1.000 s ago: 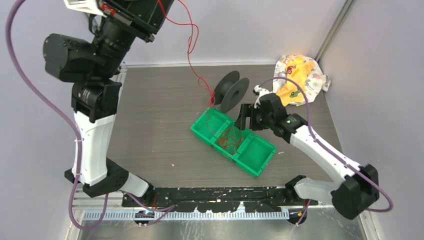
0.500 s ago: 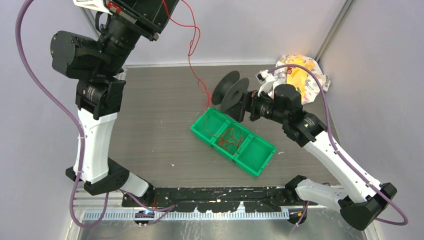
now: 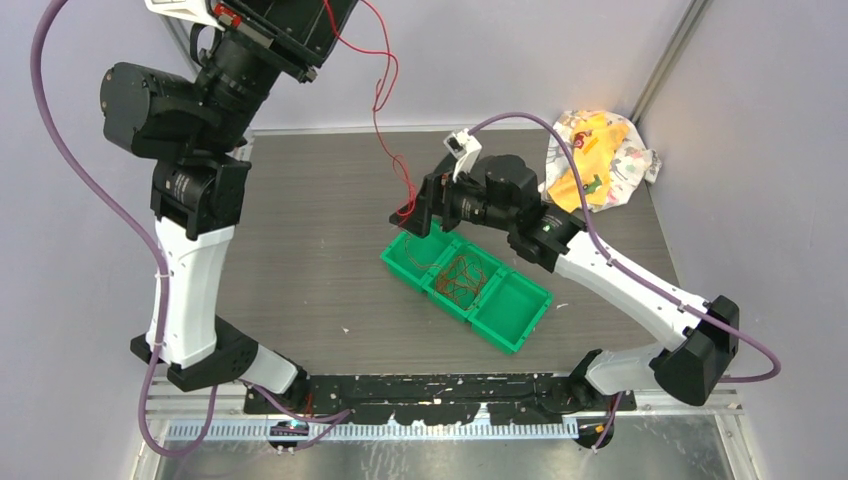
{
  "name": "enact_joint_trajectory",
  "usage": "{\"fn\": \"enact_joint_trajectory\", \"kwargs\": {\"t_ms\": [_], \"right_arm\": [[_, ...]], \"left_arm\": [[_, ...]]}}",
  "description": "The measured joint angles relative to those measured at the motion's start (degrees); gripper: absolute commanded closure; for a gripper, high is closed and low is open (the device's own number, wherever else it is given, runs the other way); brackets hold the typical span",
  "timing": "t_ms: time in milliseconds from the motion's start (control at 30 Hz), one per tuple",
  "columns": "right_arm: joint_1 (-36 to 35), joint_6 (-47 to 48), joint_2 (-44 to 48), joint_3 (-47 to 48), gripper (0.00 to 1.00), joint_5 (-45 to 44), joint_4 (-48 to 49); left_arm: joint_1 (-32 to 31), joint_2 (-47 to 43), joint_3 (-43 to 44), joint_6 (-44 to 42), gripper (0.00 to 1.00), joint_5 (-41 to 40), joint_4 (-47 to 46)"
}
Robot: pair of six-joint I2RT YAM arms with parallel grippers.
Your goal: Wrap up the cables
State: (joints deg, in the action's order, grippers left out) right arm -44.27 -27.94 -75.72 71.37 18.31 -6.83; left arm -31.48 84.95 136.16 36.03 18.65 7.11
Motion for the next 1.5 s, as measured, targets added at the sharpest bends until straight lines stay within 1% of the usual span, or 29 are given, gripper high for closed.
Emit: {"fn": "enact_joint_trajectory", "kwargs": {"t_ms": [200,267,400,600,667,800,933,1033,1100,1133,1167,1200,1267,1300,1333,1367,1500], "right_arm": [[-0.31,-2.47,-0.35,0.33,0.16,0.55,5.46],[-0.55,-3.30,-0.90,0.66,0.16,1.16,6.82],[-0.79,-3.63,-0.63,-0.04,0.13,0.46,6.54],[-0.74,-1.07,8.00,-6.64,0.13,-4.33,-1.01],[-0.68,-0.20,11.26,-7.52,0.14,-4.50,-3.54],[-1.03,0.72,13.55,-7.67,0.14,-3.76,-4.50],[-2.47,1.36,11.98,-7.65,0.15,-2.97,-4.07],[-3.87,1.95,8.11,-6.93,0.16,-2.32,-3.45],[-4.76,2.25,5.07,-5.84,0.19,-1.97,-3.04],[-5.20,2.32,3.56,-5.27,0.23,-1.81,-2.62],[-5.46,2.34,2.43,-4.87,0.29,-1.68,-2.03],[-5.77,2.23,1.22,-4.42,0.38,-1.70,-1.31],[-6.01,2.36,0.07,-4.28,0.65,-1.99,0.00],[-6.08,2.19,-0.22,-4.28,0.86,-2.38,0.39],[-6.14,2.14,-0.28,-4.28,0.98,-2.93,0.68],[-6.14,1.92,-0.28,-4.28,0.99,-3.87,0.74],[-6.05,2.60,1.68,-5.79,0.99,-8.68,0.94]], "left_arm": [[0.00,-0.70,-1.05,0.00,0.99,-0.02,-0.09],[0.00,-0.72,-1.16,-0.04,1.00,-0.07,-0.07],[0.00,-0.72,-1.40,-0.33,0.99,-0.24,0.02],[0.00,-0.87,-1.73,-0.57,0.99,-0.28,0.15],[0.00,-1.16,-2.29,-0.57,1.00,-0.28,0.02],[0.00,-1.75,-3.52,-0.57,1.00,-0.28,-0.04],[0.00,-1.81,-3.85,-0.48,1.00,-0.28,-0.09],[0.00,-1.81,-3.87,-0.48,0.99,-0.33,-0.07],[0.00,-1.81,-3.87,-0.48,0.99,-0.50,-0.07],[0.00,-1.81,-3.87,-0.46,0.99,-0.52,-0.07],[0.00,-1.81,-3.87,-0.46,1.00,-0.57,-0.07],[0.00,-1.81,-3.87,-0.44,0.99,-0.61,-0.07],[0.00,-1.81,-3.87,-0.44,1.00,-0.63,-0.07],[0.00,-1.81,-3.87,-0.44,1.00,-0.66,-0.07],[0.00,-1.84,-3.87,-0.44,1.00,-0.66,-0.07],[0.00,-1.84,-3.87,-0.46,0.99,-0.66,-0.04],[0.00,-1.99,-3.87,-0.90,0.99,-0.92,0.31]]}}
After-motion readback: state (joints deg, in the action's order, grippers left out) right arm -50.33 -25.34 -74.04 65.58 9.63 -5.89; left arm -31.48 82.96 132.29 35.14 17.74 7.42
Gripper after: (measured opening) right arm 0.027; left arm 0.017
